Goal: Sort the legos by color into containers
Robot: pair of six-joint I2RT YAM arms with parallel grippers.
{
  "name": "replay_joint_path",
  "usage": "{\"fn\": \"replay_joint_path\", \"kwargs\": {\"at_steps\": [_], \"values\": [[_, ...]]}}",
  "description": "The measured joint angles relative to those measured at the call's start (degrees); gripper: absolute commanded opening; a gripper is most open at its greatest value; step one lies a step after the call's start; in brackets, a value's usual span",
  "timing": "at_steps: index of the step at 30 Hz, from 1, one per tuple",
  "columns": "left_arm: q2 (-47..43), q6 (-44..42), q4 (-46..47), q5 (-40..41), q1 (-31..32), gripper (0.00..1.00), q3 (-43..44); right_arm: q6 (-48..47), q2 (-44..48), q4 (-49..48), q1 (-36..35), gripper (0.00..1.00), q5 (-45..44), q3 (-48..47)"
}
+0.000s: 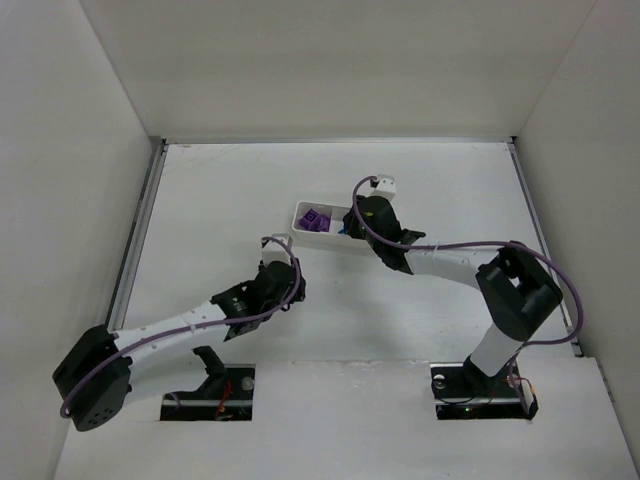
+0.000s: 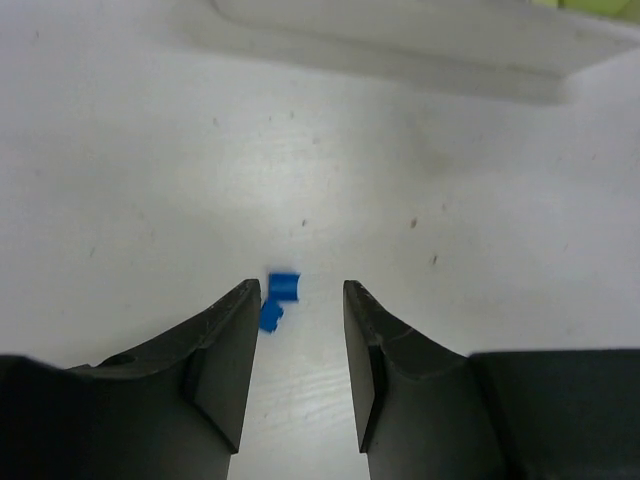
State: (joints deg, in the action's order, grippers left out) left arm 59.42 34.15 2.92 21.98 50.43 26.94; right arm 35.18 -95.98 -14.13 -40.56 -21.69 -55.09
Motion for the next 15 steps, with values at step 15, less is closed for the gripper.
{"fn": "replay_joint_path", "kwargs": {"at_steps": [15], "values": [[1.9,1.0,-1.4,0.1,4.3,0.3,-5.1,-0.7,5.8,0.0,-3.8,0.41,-1.4,2.4]]}}
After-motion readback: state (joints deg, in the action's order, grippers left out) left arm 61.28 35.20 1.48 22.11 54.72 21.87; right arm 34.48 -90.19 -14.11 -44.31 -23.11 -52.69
